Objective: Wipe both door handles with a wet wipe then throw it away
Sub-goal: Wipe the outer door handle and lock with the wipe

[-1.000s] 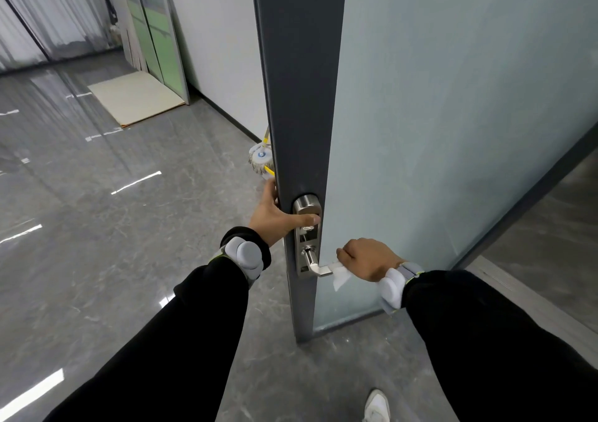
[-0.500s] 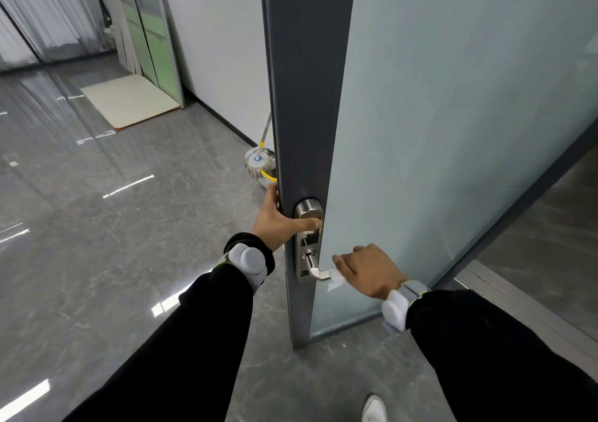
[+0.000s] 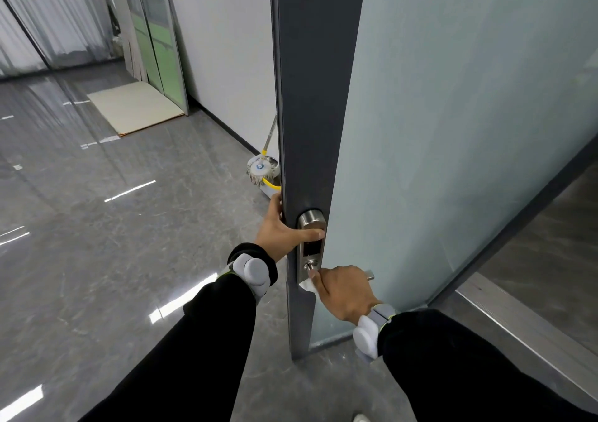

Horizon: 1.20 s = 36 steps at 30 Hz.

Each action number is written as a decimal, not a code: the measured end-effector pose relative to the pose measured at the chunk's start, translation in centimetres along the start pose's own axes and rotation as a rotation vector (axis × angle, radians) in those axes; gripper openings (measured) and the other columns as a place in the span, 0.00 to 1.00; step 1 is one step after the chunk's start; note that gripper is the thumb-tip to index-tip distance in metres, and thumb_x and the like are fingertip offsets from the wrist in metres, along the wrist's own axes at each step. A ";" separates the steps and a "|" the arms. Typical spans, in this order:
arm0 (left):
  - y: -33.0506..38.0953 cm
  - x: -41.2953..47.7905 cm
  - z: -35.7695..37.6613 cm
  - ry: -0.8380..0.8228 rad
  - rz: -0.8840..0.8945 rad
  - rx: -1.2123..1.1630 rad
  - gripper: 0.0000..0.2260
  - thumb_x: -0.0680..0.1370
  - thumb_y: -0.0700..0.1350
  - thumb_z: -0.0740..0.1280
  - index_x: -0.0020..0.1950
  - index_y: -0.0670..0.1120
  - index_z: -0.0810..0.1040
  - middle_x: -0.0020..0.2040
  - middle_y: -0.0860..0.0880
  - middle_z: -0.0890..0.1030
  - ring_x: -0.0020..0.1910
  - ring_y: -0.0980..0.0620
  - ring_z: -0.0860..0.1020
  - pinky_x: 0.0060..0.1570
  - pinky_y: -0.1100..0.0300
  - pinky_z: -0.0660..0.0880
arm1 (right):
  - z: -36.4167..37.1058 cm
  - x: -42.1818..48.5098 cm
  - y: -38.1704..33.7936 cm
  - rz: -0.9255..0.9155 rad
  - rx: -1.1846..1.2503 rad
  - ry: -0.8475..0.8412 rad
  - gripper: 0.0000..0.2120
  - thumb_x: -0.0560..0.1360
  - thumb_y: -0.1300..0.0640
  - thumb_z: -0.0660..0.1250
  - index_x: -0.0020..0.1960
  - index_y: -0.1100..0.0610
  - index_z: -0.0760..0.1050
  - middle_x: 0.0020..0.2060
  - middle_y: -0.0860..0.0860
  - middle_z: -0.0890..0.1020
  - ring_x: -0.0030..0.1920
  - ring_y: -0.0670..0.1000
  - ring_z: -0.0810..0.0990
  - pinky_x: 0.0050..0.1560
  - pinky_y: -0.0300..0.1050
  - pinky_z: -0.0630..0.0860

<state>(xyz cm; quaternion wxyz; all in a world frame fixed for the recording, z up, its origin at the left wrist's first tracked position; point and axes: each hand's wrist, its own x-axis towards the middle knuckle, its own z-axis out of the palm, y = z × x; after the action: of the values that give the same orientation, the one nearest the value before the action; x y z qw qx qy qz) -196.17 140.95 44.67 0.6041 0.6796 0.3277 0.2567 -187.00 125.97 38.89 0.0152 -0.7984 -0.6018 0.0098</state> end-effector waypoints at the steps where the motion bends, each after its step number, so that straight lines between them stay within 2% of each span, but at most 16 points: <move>1: 0.1 0.1 -0.1 -0.006 -0.001 0.000 0.41 0.57 0.46 0.84 0.65 0.54 0.67 0.58 0.54 0.80 0.55 0.55 0.81 0.58 0.52 0.79 | 0.0 0.1 -0.1 -0.005 -0.006 0.010 0.24 0.83 0.45 0.45 0.53 0.56 0.76 0.43 0.54 0.84 0.43 0.59 0.82 0.43 0.48 0.73; 5: 0.0 0.0 0.0 0.000 -0.015 0.001 0.43 0.57 0.45 0.84 0.67 0.55 0.66 0.58 0.55 0.79 0.56 0.56 0.80 0.58 0.53 0.79 | -0.7 0.3 -0.4 0.003 0.055 -0.038 0.21 0.82 0.43 0.50 0.58 0.55 0.75 0.46 0.55 0.83 0.45 0.60 0.82 0.45 0.49 0.74; 9: 0.3 -0.3 0.3 0.011 -0.024 -0.020 0.41 0.62 0.39 0.82 0.69 0.53 0.65 0.58 0.57 0.78 0.54 0.60 0.80 0.49 0.66 0.78 | -0.7 1.6 0.5 0.164 0.249 -0.180 0.30 0.77 0.31 0.49 0.52 0.55 0.76 0.45 0.53 0.84 0.46 0.57 0.81 0.45 0.49 0.74; 12: 0.6 -0.4 0.6 0.030 -0.034 -0.003 0.43 0.62 0.40 0.83 0.71 0.56 0.64 0.59 0.58 0.78 0.53 0.66 0.79 0.45 0.70 0.76 | -0.3 2.0 1.3 0.195 0.397 -0.204 0.28 0.74 0.28 0.54 0.47 0.52 0.76 0.41 0.50 0.83 0.42 0.54 0.81 0.45 0.49 0.75; 15: 0.5 -0.3 0.4 0.025 -0.035 0.006 0.44 0.62 0.40 0.83 0.71 0.58 0.65 0.60 0.58 0.79 0.55 0.63 0.79 0.49 0.67 0.77 | 0.3 1.9 2.1 0.274 0.613 -0.110 0.21 0.69 0.30 0.65 0.36 0.48 0.74 0.34 0.45 0.81 0.37 0.50 0.80 0.41 0.46 0.76; 17: 0.3 -0.2 0.5 0.028 -0.042 0.004 0.42 0.60 0.40 0.83 0.67 0.59 0.67 0.60 0.56 0.80 0.57 0.57 0.80 0.53 0.60 0.79 | 0.5 1.8 2.4 0.333 0.700 -0.021 0.20 0.67 0.32 0.69 0.34 0.49 0.76 0.32 0.44 0.81 0.35 0.48 0.80 0.37 0.43 0.75; 19: 0.1 -0.1 0.6 0.040 -0.051 -0.006 0.39 0.58 0.43 0.84 0.63 0.60 0.69 0.59 0.52 0.81 0.57 0.52 0.81 0.56 0.51 0.80 | 0.2 1.8 2.3 0.339 0.654 0.033 0.21 0.68 0.32 0.68 0.35 0.50 0.77 0.31 0.45 0.82 0.34 0.48 0.80 0.33 0.41 0.72; 21: 0.0 0.0 0.8 0.036 -0.061 -0.011 0.39 0.55 0.45 0.83 0.62 0.59 0.70 0.59 0.50 0.81 0.57 0.50 0.82 0.57 0.47 0.80 | 0.1 1.9 1.8 0.304 0.510 0.011 0.22 0.71 0.32 0.64 0.37 0.51 0.78 0.33 0.48 0.83 0.36 0.51 0.81 0.34 0.42 0.73; 24: 0.1 0.0 0.8 0.041 -0.064 -0.027 0.43 0.54 0.46 0.83 0.66 0.53 0.69 0.60 0.48 0.80 0.58 0.48 0.81 0.58 0.46 0.79 | -0.1 1.6 0.8 0.193 0.204 -0.050 0.29 0.77 0.32 0.53 0.42 0.56 0.78 0.39 0.53 0.83 0.41 0.54 0.81 0.38 0.44 0.70; 27: 0.2 0.0 0.7 0.013 -0.044 -0.009 0.45 0.56 0.45 0.83 0.70 0.51 0.68 0.62 0.48 0.79 0.59 0.48 0.81 0.57 0.47 0.79 | 0.1 0.8 1.1 0.004 0.060 -0.008 0.29 0.81 0.37 0.43 0.39 0.55 0.72 0.38 0.54 0.83 0.36 0.55 0.77 0.38 0.45 0.68; 30: 0.2 0.1 0.5 0.002 -0.025 0.007 0.45 0.57 0.44 0.83 0.71 0.49 0.67 0.62 0.46 0.79 0.59 0.47 0.80 0.58 0.46 0.79 | 0.4 0.4 1.7 -0.116 0.018 0.046 0.27 0.83 0.42 0.44 0.41 0.56 0.74 0.34 0.54 0.79 0.34 0.56 0.77 0.37 0.45 0.69; 33: 0.5 -0.1 0.6 -0.007 -0.028 0.000 0.47 0.56 0.45 0.83 0.72 0.48 0.66 0.62 0.46 0.79 0.59 0.48 0.80 0.54 0.51 0.80 | 0.6 0.0 2.6 -0.188 -0.013 0.062 0.26 0.83 0.44 0.44 0.41 0.55 0.73 0.30 0.52 0.74 0.31 0.55 0.75 0.37 0.44 0.70; 35: 0.6 -0.3 0.8 0.000 -0.035 -0.015 0.47 0.56 0.44 0.82 0.72 0.48 0.66 0.61 0.47 0.79 0.57 0.49 0.81 0.49 0.56 0.80 | 0.7 -0.2 4.2 -0.201 -0.035 0.055 0.21 0.83 0.46 0.48 0.43 0.54 0.74 0.31 0.52 0.76 0.31 0.57 0.76 0.32 0.43 0.66; 36: 0.6 -0.3 0.9 0.005 -0.035 -0.024 0.46 0.56 0.43 0.82 0.71 0.47 0.67 0.60 0.46 0.80 0.56 0.48 0.81 0.46 0.58 0.80 | 0.7 -0.2 5.1 -0.209 -0.063 0.080 0.16 0.81 0.46 0.54 0.46 0.54 0.76 0.29 0.52 0.76 0.29 0.57 0.76 0.28 0.42 0.64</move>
<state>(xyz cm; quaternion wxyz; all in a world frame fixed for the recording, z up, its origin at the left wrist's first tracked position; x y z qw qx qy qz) -195.63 140.16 45.13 0.6157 0.6659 0.3381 0.2515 -182.13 124.36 38.03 0.0150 -0.7313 -0.6806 -0.0424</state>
